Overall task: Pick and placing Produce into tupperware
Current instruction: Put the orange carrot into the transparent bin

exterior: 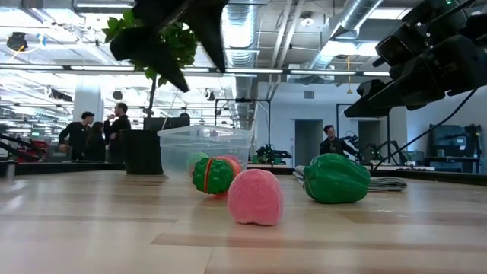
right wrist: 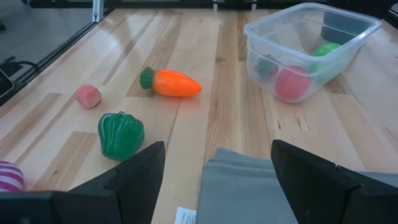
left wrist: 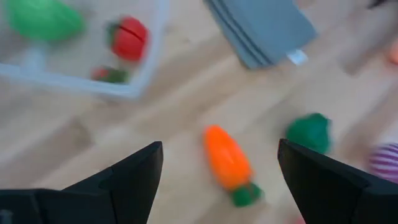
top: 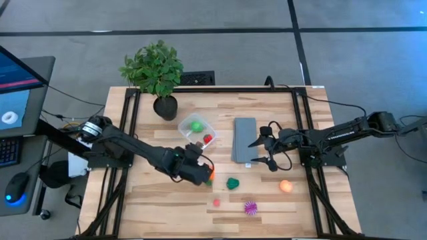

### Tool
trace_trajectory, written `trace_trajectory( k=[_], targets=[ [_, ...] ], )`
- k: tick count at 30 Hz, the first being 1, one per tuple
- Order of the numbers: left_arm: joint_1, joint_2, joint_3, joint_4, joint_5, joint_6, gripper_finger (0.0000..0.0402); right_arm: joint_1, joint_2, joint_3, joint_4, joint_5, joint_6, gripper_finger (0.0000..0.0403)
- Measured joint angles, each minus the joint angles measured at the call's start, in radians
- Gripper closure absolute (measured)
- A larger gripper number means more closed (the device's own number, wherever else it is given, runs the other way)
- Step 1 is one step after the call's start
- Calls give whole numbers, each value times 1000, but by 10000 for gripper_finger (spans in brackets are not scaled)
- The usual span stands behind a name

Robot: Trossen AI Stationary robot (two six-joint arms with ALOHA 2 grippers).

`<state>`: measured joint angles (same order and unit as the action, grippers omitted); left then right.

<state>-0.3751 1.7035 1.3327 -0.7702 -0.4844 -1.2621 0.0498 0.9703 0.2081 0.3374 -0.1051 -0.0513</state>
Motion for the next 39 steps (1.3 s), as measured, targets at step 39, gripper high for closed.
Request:
trace_trajectory(
  k=[39],
  targets=[
    [49, 193, 55, 119, 236, -169, 95, 2, -3, 0, -9, -3, -2, 85]
  ],
)
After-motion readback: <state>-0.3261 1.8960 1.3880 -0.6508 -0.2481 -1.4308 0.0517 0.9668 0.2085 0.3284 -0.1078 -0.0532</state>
